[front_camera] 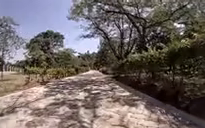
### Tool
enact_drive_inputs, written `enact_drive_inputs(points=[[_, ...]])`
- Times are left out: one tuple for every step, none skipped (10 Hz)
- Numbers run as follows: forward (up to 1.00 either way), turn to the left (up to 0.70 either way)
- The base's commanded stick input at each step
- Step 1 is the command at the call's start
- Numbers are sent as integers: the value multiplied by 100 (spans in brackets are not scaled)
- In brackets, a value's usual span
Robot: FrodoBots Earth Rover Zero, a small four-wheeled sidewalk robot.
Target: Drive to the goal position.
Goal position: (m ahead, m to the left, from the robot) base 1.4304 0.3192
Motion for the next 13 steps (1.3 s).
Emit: enact_drive_inputs(points=[[70,0],[70,0],[70,0],[70,0],[70,0],[70,0],[70,0],[70,0],[70,0],[70,0],[70,0],[70,0],[70,2]])
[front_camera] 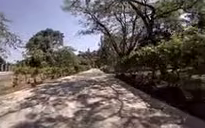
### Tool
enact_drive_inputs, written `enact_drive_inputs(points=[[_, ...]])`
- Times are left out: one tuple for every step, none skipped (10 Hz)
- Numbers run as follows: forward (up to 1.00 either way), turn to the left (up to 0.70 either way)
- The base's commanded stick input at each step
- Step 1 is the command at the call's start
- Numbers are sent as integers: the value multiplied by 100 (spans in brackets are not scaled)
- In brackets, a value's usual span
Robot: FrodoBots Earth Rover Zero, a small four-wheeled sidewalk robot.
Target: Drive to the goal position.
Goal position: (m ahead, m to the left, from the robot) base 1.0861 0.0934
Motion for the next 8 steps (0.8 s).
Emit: enact_drive_inputs(points=[[70,25],[70,31],[70,29],[70,12],[70,0],[70,0],[70,0],[70,0]])
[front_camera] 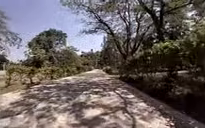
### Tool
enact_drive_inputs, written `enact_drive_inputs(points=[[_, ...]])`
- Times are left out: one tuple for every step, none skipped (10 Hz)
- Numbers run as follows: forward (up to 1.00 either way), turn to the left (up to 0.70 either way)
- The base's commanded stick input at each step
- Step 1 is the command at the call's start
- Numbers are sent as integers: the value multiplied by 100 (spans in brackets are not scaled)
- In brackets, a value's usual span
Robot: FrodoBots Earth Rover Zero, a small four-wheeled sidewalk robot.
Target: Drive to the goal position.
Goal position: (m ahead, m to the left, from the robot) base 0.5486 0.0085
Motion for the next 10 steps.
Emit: enact_drive_inputs(points=[[70,0],[70,0],[70,0],[70,0],[70,1],[70,2],[70,12],[70,29],[70,24],[70,5]])
